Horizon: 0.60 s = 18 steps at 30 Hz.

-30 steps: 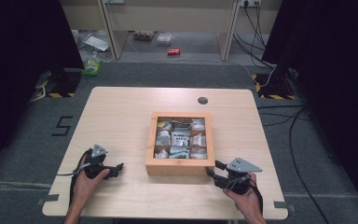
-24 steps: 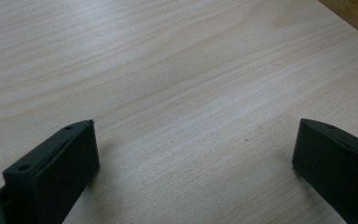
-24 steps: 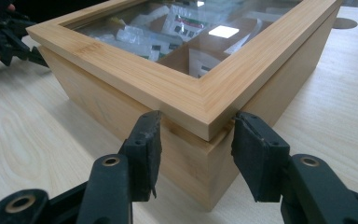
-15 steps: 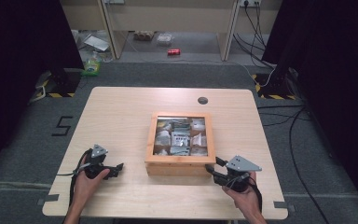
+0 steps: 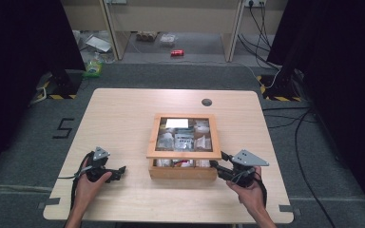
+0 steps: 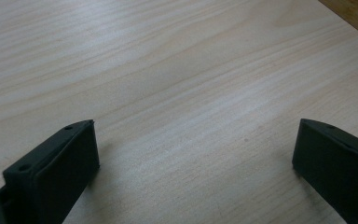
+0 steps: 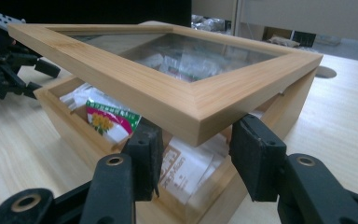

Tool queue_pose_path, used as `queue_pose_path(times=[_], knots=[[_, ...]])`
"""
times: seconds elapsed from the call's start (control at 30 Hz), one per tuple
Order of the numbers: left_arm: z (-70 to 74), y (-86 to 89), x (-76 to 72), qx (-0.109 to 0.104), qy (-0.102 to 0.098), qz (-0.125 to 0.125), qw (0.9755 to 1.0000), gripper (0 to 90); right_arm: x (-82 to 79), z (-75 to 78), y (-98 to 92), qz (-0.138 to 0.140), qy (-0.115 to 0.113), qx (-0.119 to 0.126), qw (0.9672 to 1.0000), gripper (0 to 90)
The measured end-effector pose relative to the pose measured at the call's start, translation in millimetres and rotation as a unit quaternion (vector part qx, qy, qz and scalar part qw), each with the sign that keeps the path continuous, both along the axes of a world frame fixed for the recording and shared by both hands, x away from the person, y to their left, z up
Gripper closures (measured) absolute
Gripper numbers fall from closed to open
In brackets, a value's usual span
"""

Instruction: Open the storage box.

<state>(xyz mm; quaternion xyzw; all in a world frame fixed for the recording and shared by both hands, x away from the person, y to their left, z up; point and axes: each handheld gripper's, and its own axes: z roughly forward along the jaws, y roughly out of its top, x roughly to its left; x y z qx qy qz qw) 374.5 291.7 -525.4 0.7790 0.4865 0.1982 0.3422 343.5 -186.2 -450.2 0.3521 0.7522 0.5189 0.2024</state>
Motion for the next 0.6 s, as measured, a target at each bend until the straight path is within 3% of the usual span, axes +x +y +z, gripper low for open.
queue_pose_path(times=[0.37,0.6], knots=[[0.0,0.0,0.0,0.000,0.000,0.000,1.0000,0.0,17.1,22.6,10.9,0.007,-0.026,0.016,0.9995,55.8],[0.0,-0.1,0.0,-0.001,0.000,0.000,1.0000,0.0,27.5,31.3,11.8,0.000,-0.017,0.026,0.9995,56.3]])
